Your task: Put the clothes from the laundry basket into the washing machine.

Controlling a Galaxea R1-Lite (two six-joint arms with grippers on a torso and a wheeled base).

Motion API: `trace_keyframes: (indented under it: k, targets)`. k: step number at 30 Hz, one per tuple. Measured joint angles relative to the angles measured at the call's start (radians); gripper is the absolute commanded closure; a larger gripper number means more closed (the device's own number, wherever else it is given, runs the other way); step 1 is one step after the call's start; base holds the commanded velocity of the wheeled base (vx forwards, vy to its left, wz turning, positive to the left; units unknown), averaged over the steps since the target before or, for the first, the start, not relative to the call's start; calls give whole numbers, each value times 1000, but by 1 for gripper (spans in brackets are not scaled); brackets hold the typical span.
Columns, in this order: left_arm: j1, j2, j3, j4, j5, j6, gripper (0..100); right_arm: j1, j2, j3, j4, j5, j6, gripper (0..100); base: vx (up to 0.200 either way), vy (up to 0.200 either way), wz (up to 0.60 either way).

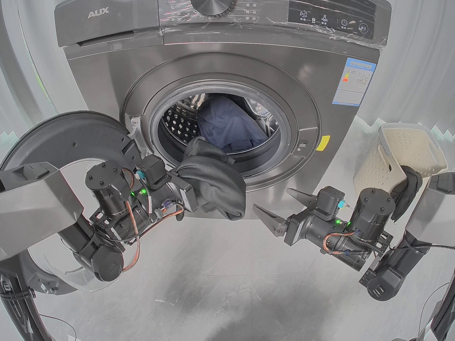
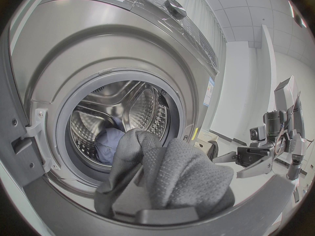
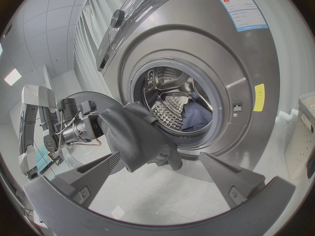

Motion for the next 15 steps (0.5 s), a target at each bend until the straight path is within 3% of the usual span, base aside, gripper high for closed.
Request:
trace_keyframes:
  k: [7,15]
  targets:
    - [-11,-24,65,0,-3,-12,100,-59,-19,20,0,11,-6,0,0,0,0]
    - [-36,-38,99,0,-3,-14,100,-71,-16,12,0,12,-6,0,25,0,0]
